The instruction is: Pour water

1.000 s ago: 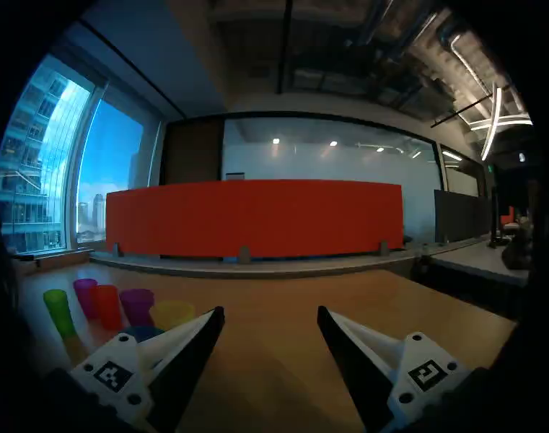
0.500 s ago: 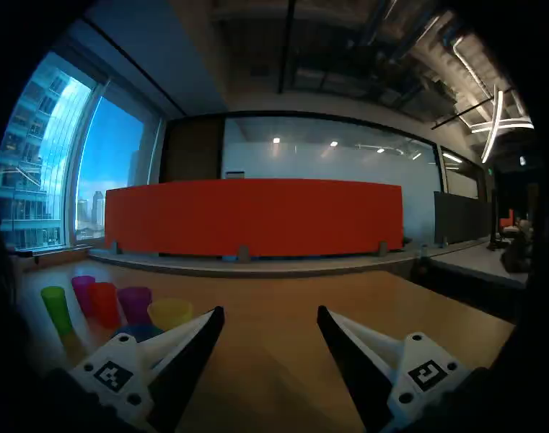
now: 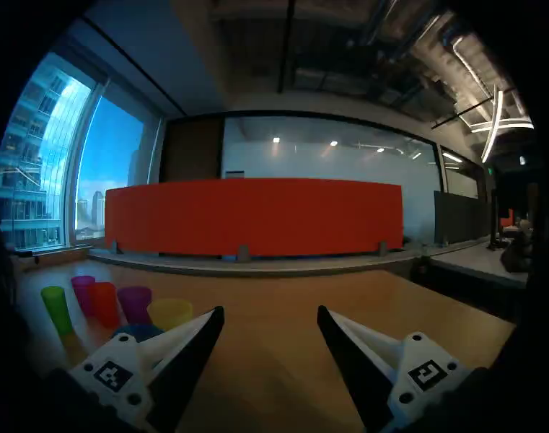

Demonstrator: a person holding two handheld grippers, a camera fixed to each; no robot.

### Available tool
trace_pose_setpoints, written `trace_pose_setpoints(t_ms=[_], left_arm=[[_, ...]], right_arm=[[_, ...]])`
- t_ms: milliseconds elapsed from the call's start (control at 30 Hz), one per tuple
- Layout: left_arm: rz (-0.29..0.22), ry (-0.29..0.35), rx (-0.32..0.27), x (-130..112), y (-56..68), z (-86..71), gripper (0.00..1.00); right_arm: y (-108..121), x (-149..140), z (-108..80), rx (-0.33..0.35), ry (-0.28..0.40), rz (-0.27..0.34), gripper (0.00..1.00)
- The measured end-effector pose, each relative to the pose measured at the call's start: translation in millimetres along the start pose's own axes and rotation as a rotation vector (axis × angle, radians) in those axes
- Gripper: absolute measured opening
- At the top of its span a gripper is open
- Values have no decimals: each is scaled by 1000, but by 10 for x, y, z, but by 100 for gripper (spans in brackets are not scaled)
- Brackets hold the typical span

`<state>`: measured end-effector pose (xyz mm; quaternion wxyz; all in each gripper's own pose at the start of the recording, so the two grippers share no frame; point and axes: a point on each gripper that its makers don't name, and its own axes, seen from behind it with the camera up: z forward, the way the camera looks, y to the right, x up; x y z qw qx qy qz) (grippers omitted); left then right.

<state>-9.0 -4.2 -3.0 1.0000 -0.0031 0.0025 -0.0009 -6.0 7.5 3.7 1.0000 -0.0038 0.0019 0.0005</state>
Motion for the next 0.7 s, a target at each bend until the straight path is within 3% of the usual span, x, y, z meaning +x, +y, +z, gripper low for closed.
trace_pose_setpoints(t_ms=[700], left_arm=[[0,0,0,12,-2,-2,99]], right_arm=[[-2,4,-10,0,-1,0,100]])
